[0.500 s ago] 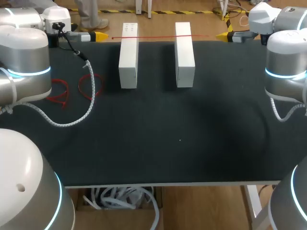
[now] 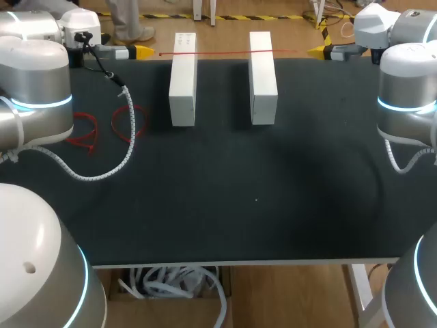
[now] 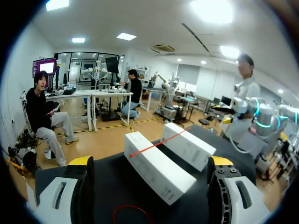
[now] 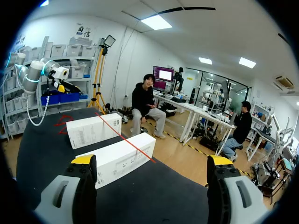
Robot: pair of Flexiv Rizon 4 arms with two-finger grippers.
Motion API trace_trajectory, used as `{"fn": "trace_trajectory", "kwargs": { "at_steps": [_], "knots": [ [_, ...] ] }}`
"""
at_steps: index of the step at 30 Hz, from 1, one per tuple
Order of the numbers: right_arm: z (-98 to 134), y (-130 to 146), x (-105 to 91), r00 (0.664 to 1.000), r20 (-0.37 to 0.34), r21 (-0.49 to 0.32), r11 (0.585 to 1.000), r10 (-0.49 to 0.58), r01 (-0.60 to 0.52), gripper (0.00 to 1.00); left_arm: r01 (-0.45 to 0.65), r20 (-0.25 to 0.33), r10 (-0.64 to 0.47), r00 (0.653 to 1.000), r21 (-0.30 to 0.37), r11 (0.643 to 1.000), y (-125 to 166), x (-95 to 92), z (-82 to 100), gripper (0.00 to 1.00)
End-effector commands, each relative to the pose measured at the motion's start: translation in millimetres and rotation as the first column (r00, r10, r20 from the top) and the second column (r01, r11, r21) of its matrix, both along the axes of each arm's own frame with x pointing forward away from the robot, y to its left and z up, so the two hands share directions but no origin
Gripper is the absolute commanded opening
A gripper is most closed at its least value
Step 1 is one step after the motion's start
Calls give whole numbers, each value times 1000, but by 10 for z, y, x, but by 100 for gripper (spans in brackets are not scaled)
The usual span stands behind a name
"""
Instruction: Grab the tape and strap the tape.
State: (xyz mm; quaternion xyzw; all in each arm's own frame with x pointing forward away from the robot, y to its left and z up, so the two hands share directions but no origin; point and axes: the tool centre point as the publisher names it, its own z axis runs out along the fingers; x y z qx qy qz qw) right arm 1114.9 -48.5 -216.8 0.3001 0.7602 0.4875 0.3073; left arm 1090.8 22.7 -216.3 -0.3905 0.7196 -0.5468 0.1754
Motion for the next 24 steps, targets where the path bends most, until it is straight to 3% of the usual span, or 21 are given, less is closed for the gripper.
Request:
{"fn": "trace_trajectory", "kwargs": {
  "at_steps": [1, 7, 11, 17, 19, 24],
  "knots": [
    [1, -4, -2, 1000, 0, 0, 1000, 0, 0, 100, -3, 5, 3, 1000, -2, 1000, -4, -2, -14, 100],
    [1, -4, -2, 1000, 0, 0, 1000, 0, 0, 100, 7, 7, -7, 1000, -10, 1000, 11, -8, -26, 100],
    [1, -4, -2, 1000, 0, 0, 1000, 0, 0, 100, 113, 22, -113, 993, 0, 994, 39, 6, -97, 100],
    [1, -4, -2, 1000, 0, 0, 1000, 0, 0, 100, 291, 144, -276, 950, -99, 952, 92, 131, -234, 100],
    [1, -4, -2, 1000, 0, 0, 1000, 0, 0, 100, 341, 177, -323, 930, -84, 936, 104, 203, -268, 100],
    [1, -4, -2, 1000, 0, 0, 1000, 0, 0, 100, 442, 196, -433, 880, -4, 897, 42, 399, -345, 100]
  ]
}}
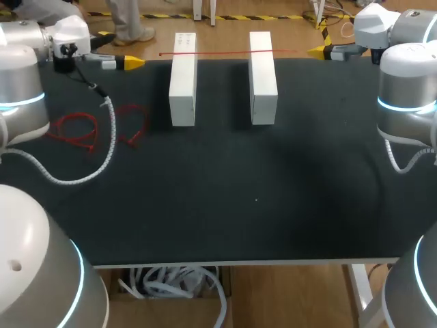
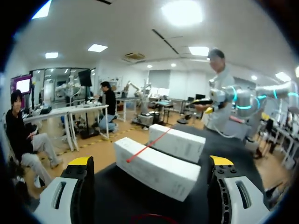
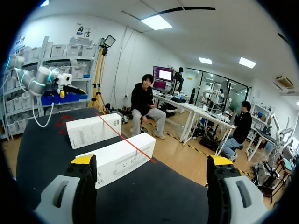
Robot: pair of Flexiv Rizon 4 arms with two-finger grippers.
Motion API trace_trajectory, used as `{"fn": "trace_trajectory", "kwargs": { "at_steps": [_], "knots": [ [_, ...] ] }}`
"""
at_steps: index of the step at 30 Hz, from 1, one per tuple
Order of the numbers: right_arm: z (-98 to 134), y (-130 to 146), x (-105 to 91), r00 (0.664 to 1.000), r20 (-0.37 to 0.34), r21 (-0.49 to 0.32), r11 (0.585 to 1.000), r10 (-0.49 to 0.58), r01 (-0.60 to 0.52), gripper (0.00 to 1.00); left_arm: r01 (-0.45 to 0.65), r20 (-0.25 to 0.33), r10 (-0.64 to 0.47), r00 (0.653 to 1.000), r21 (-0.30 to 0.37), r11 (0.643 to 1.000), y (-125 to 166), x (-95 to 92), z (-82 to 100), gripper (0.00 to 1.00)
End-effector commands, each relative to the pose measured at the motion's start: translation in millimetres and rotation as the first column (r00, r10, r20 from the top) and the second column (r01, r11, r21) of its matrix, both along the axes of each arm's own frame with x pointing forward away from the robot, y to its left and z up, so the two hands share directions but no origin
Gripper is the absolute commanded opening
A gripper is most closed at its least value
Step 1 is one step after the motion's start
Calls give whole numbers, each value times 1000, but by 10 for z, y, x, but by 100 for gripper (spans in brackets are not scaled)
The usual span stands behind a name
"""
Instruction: Grab the tape and strap the tape.
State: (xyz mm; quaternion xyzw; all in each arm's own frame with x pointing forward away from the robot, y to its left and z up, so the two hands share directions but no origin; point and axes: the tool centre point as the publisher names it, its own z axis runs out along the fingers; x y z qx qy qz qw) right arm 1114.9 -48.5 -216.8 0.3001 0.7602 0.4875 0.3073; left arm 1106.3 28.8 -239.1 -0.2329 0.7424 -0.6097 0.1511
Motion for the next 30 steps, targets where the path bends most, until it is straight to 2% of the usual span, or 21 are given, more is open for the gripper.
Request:
{"fn": "trace_trajectory", "kwargs": {
  "at_steps": [1, 7, 12, 13, 14, 15, 16, 17, 21, 23, 26, 29, 30],
  "knots": [
    [1, -4, -2, 1000, 0, 0, 1000, 0, 0, 100, 169, 20, -169, 985, -1, 986, -42, 283, -127, 100],
    [1, -4, -2, 1000, 0, 0, 1000, 0, 0, 100, 213, 58, -215, 975, 38, 976, -208, 510, -169, 100],
    [1, -4, -2, 1000, 0, 0, 1000, 0, 0, 100, 225, 64, -224, 972, 1, 974, -286, 636, -206, 98],
    [1, -4, -2, 1000, 0, 0, 1000, 0, 0, 100, 226, 60, -225, 972, 1, 974, -304, 651, -220, 82],
    [1, -4, -2, 1000, 0, 0, 1000, 0, 0, 100, 229, 57, -229, 972, 1, 973, -323, 664, -239, 73],
    [1, -4, -2, 1000, 0, 0, 1000, 0, 0, 100, 243, 67, -242, 968, 4, 970, -345, 668, -249, 70],
    [1, -4, -2, 1000, 0, 0, 1000, 0, 0, 100, 244, 65, -243, 968, -4, 970, -365, 679, -262, 38],
    [1, -4, -2, 1000, 0, 0, 1000, 0, 0, 100, 245, 64, -244, 968, -7, 969, -390, 703, -282, 31],
    [1, -4, -2, 1000, 0, 0, 1000, 0, 0, 100, 277, 71, -275, 959, -14, 961, -451, 760, -334, 40],
    [1, -4, -2, 1000, 0, 0, 1000, 0, 0, 100, 292, 75, -290, 954, -5, 957, -498, 781, -345, 35],
    [1, -4, -2, 1000, 0, 0, 1000, 0, 0, 100, 331, 72, -330, 941, 3, 944, -598, 809, -385, 33],
    [1, -4, -2, 1000, 0, 0, 1000, 0, 0, 100, 360, 72, -359, 930, 3, 933, -673, 832, -420, 32],
    [1, -4, -2, 1000, 0, 0, 1000, 0, 0, 100, 364, 73, -363, 929, 5, 931, -690, 840, -432, 34]
  ]
}}
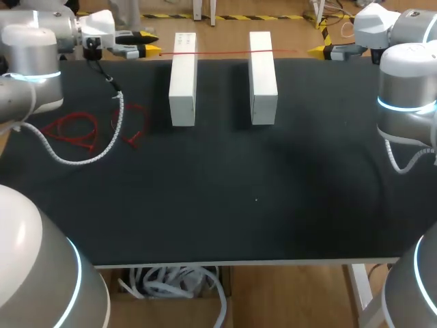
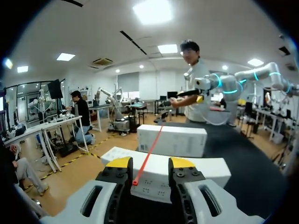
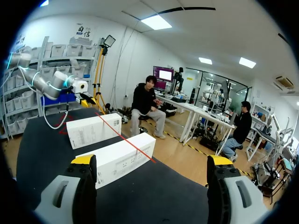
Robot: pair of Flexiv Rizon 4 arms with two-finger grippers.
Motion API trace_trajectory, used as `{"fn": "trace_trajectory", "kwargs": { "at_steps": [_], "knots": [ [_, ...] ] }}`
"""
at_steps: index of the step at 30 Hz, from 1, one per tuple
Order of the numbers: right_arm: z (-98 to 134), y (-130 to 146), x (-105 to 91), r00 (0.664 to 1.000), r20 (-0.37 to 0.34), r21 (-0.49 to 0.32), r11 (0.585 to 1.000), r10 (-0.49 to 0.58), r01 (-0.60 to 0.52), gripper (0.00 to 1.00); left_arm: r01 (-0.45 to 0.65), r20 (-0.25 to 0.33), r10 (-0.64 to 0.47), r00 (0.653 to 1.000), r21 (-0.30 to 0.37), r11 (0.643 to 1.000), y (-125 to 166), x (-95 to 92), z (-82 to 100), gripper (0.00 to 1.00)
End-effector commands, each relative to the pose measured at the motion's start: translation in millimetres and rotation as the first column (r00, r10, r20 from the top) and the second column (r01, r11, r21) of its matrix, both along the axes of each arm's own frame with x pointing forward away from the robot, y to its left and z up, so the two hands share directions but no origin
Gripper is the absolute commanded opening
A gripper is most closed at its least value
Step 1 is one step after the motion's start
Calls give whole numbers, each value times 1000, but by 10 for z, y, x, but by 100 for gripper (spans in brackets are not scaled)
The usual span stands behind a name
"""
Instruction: Grab the tape and strap the tape.
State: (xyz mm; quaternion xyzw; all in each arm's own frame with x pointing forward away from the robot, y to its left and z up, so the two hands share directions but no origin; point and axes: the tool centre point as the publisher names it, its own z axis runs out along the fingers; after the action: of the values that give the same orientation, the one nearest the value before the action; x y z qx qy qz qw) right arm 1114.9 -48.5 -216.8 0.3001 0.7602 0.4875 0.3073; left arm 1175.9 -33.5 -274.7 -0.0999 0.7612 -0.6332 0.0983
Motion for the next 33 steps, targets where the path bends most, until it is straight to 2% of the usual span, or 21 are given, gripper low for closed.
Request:
{"fn": "trace_trajectory", "kwargs": {
  "at_steps": [1, 2, 7, 8, 12, 18, 27, 33],
  "knots": [
    [1, -5, -3, 1000, 0, 0, 1000, 0, 0, 100, 94, -19, -94, 995, -3, 996, -80, 157, -89, 38],
    [1, -5, -3, 1000, 0, 0, 1000, 0, 0, 100, 94, -20, -94, 995, 3, 996, -88, 167, -102, 43],
    [1, -5, -3, 1000, 0, 0, 1000, 0, 0, 100, 114, -22, -114, 993, -1, 994, -95, 189, -160, 39],
    [1, -5, -3, 1000, 0, 0, 1000, 0, 0, 100, 116, -22, -116, 993, 0, 993, -96, 194, -170, 35],
    [1, -5, -3, 1000, 0, 0, 1000, 0, 0, 100, 125, -22, -125, 992, 7, 992, -68, 229, -202, 36],
    [1, -5, -3, 1000, 0, 0, 1000, 0, 0, 100, 141, -25, -140, 990, 18, 990, 27, 261, -275, 29],
    [1, -5, -3, 1000, 0, 0, 1000, 0, 0, 100, 141, -50, -142, 989, -12, 990, 94, 233, -421, 35],
    [1, -5, -3, 1000, 0, 0, 1000, 0, 0, 100, 135, -43, -137, 990, -42, 990, 102, 284, -454, 33]
  ]
}}
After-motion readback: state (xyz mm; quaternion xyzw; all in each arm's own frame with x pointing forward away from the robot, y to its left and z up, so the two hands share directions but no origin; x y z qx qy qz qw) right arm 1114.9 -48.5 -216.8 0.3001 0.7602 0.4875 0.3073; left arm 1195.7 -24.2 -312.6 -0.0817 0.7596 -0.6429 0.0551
